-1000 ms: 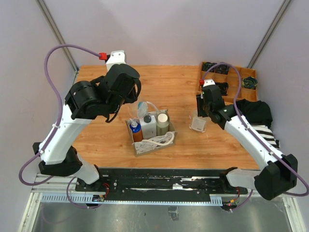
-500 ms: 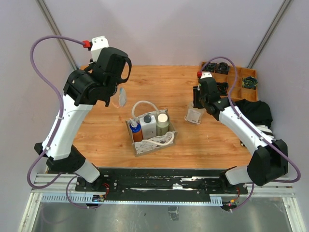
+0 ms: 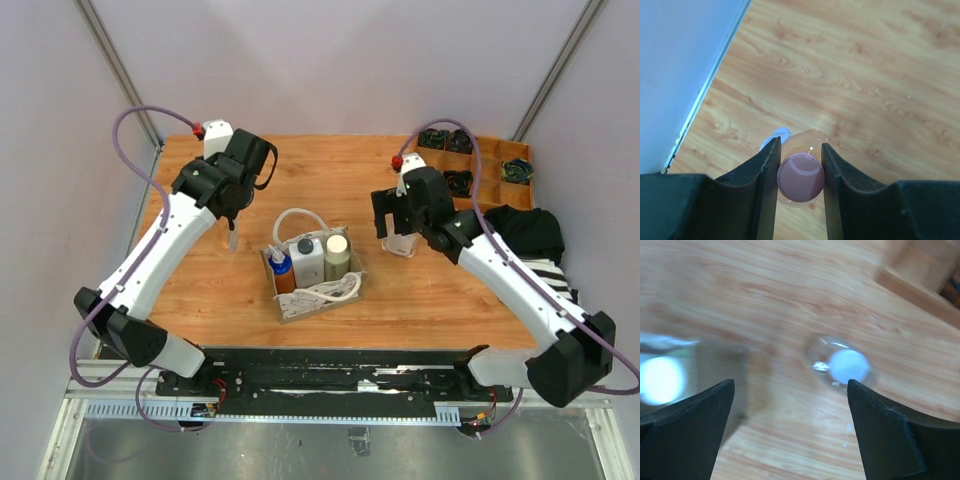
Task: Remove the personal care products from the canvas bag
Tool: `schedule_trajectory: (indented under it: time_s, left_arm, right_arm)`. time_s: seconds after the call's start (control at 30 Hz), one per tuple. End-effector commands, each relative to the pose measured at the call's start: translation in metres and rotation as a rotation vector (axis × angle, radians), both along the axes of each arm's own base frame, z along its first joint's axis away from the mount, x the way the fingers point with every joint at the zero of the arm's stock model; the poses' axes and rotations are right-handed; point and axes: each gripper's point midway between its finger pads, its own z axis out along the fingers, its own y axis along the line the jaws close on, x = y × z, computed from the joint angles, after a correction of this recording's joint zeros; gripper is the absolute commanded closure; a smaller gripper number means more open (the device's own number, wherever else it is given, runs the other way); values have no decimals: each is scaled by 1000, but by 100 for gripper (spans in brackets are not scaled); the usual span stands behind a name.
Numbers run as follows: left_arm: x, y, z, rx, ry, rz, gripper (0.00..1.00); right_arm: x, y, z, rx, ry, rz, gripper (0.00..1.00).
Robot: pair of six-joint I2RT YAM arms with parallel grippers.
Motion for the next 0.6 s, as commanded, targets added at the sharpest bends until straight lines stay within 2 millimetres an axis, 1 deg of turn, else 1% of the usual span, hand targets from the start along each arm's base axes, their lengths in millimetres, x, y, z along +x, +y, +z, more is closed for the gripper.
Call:
schedule_trajectory:
  time_s: [0.0, 0.03, 0.07, 0.1, 0.2, 0.27, 0.37, 0.47, 0.57]
  left_arm:
    - [12, 1, 6, -98, -146, 39, 99]
    - [12, -1, -2, -101, -131, 30, 99]
    - [12, -3, -11, -104, -117, 29, 99]
    - [11, -3, -18, -105, -103, 31, 99]
    - [9, -5, -33, -119, -87, 24, 100]
    - [7, -7, -44, -145, -78, 15, 100]
    - [5, -14, -61, -188, -66, -9, 99]
    - [3, -16, -77, -193, -39, -6, 100]
    - [-1, -14, -90, -187, -13, 0, 99]
  right_arm:
    - [-27, 44, 47, 24, -79, 205, 14]
    - [-32, 53, 46, 40, -59, 249, 25]
    - [-38, 63, 44, 57, -40, 290, 32]
    - [-44, 72, 42, 66, -26, 327, 34]
    - [-59, 98, 32, 66, 3, 418, 27]
    - [-64, 114, 25, 57, 16, 457, 26]
    - [-73, 142, 19, 40, 16, 501, 24]
    - [-77, 165, 10, 6, 30, 529, 20]
    - [-79, 182, -2, -17, 55, 541, 14]
